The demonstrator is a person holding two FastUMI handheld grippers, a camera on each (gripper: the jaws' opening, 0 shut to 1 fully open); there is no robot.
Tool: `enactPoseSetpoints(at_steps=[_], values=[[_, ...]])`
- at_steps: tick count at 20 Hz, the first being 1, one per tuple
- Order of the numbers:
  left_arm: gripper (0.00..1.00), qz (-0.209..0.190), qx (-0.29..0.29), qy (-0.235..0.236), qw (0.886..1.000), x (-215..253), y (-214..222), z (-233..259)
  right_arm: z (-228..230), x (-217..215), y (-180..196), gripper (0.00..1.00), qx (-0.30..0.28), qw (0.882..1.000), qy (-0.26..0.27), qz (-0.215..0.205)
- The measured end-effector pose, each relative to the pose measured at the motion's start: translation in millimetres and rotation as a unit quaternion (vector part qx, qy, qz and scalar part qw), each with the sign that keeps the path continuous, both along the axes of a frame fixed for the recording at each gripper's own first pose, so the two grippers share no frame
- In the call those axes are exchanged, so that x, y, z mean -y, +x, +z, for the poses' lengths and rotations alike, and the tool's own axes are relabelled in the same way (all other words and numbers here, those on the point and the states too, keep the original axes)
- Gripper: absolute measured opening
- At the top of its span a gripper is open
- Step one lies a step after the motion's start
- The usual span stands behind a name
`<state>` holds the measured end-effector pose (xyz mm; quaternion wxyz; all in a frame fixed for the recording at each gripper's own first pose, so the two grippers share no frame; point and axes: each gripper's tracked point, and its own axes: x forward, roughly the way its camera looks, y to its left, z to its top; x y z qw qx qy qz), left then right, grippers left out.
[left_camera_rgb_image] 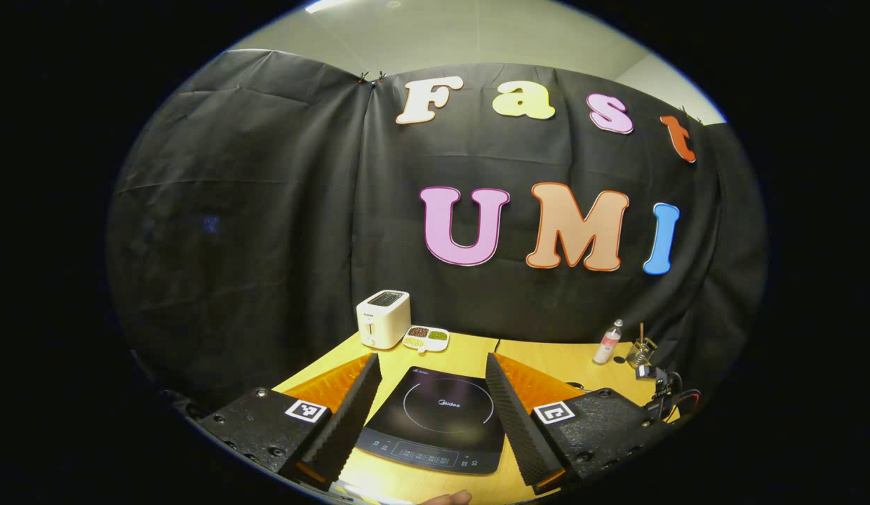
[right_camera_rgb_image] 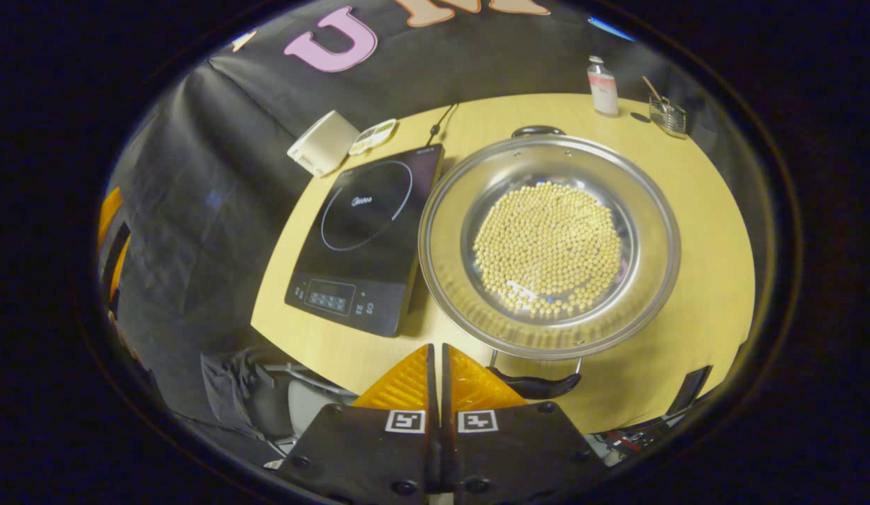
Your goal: First push the handle of the pot to place it horizontally, then grasp the pot with both hands and set it on the induction cooktop.
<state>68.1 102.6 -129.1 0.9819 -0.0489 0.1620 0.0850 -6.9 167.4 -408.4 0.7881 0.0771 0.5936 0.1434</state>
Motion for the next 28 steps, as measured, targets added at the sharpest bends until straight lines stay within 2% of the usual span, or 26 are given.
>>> enactPoseSetpoints(at_steps=[2,3,4,5,6,7,10,11,12,13,14,17,18,19,21,23,24,25,26,28], values=[[0.92,0.011,-0.001,0.000,1.000,-1.0,5.7,0.0,-11.4,1.7,-3.8,0.03,-0.010,1.000,-0.009,0.018],[0.92,0.015,-0.004,-0.001,1.000,-2.3,8.4,-1.2,-17.0,3.6,-4.3,0.00,-0.016,0.999,-0.018,0.024],[0.89,0.015,-0.009,-0.004,1.000,-1.0,8.6,-5.9,-19.9,5.6,-4.2,0.03,-0.020,0.999,-0.025,0.023],[0.87,0.008,-0.011,-0.010,1.000,1.3,10.9,-7.3,-23.2,8.2,-2.1,0.00,-0.023,0.999,-0.033,0.021],[0.87,-0.002,-0.013,-0.012,1.000,2.5,15.1,-10.8,-28.0,10.7,-2.4,0.03,-0.029,0.999,-0.039,0.020],[0.92,-0.013,-0.016,-0.010,1.000,3.9,22.1,-16.2,-30.4,10.9,-3.9,0.03,-0.041,0.998,-0.040,0.013],[0.92,-0.047,-0.014,-0.012,0.999,9.1,52.9,-28.3,-35.2,16.4,-2.4,0.02,-0.057,0.996,-0.064,-0.007],[0.92,-0.058,-0.013,-0.015,0.998,9.2,61.2,-32.2,-34.6,22.4,-2.1,0.00,-0.059,0.995,-0.075,-0.016],[0.87,-0.071,-0.015,-0.023,0.997,9.4,66.7,-38.1,-34.4,29.7,-0.5,0.03,-0.059,0.994,-0.085,-0.029],[0.87,-0.085,-0.017,-0.033,0.996,11.4,72.6,-42.9,-34.5,38.1,-1.3,0.03,-0.060,0.993,-0.094,-0.044],[0.92,-0.099,-0.016,-0.043,0.994,14.2,78.2,-49.4,-35.6,48.4,-0.1,0.00,-0.060,0.991,-0.106,-0.060],[0.92,-0.135,-0.034,-0.060,0.988,22.3,90.3,-71.7,-36.7,98.1,6.7,0.03,-0.053,0.981,-0.154,-0.107],[0.87,-0.142,-0.033,-0.066,0.987,24.0,94.3,-72.2,-36.7,112.6,5.9,0.03,-0.050,0.977,-0.169,-0.117],[0.92,-0.147,-0.031,-0.069,0.986,25.9,97.8,-71.8,-35.2,127.2,9.6,0.03,-0.042,0.974,-0.180,-0.129],[0.92,-0.159,-0.034,-0.073,0.984,29.2,101.0,-74.0,-31.1,142.8,18.2,0.00,-0.045,0.970,-0.184,-0.153],[0.92,-0.166,-0.031,-0.072,0.983,29.9,102.8,-71.5,-30.1,135.7,12.2,0.03,-0.059,0.970,-0.168,-0.165],[0.92,-0.169,-0.025,-0.071,0.983,30.0,103.7,-68.5,-31.2,129.4,2.9,0.00,-0.061,0.971,-0.171,-0.155],[0.92,-0.171,-0.021,-0.070,0.982,30.1,104.0,-66.9,-32.4,122.3,1.4,0.03,-0.057,0.973,-0.173,-0.145],[0.92,-0.174,-0.022,-0.070,0.982,29.2,103.5,-68.7,-35.5,116.8,1.1,0.00,-0.057,0.973,-0.177,-0.139],[0.92,-0.174,-0.026,-0.072,0.982,27.7,101.4,-71.3,-37.0,112.6,5.2,0.03,-0.060,0.971,-0.176,-0.147]])
